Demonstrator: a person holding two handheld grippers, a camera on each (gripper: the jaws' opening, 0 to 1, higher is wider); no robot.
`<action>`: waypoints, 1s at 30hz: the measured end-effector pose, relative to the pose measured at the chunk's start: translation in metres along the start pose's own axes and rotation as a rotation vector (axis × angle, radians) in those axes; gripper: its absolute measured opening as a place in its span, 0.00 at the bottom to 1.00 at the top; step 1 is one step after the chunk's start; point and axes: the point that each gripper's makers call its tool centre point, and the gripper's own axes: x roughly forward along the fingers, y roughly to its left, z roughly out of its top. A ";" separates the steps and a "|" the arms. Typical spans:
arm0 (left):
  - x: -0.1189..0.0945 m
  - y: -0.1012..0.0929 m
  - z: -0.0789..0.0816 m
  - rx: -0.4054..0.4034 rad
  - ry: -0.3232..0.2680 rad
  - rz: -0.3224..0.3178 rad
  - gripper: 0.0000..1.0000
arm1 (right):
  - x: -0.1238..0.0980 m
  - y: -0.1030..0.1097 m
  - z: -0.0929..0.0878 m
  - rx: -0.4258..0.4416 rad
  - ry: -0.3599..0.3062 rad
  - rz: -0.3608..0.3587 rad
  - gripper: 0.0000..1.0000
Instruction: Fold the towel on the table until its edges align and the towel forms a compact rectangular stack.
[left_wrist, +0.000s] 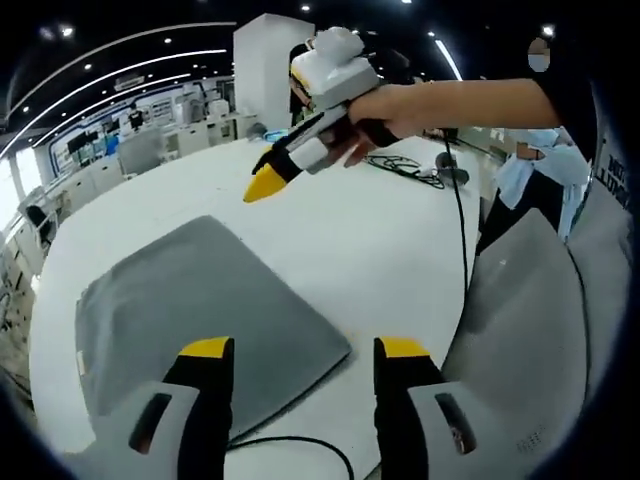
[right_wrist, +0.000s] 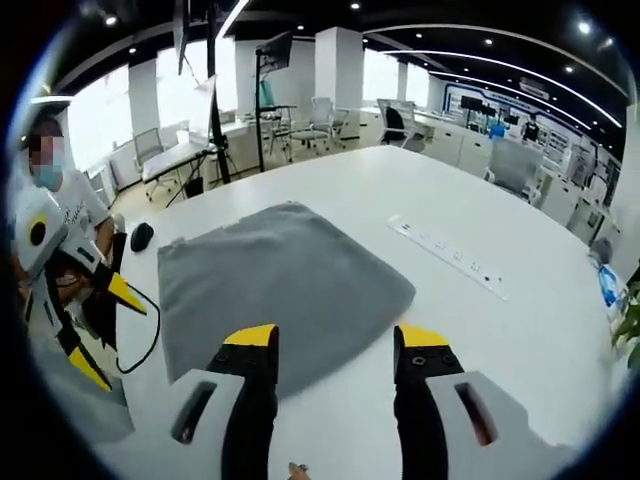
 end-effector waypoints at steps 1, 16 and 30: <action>0.004 -0.004 -0.002 -0.003 0.005 -0.022 0.57 | 0.002 -0.001 0.000 0.001 0.001 -0.001 0.44; 0.059 -0.032 -0.012 -0.131 0.053 -0.086 0.42 | 0.051 -0.028 -0.029 0.038 0.088 -0.009 0.39; 0.082 -0.032 -0.040 -0.238 0.132 -0.025 0.30 | 0.091 -0.042 -0.060 0.120 0.165 -0.006 0.33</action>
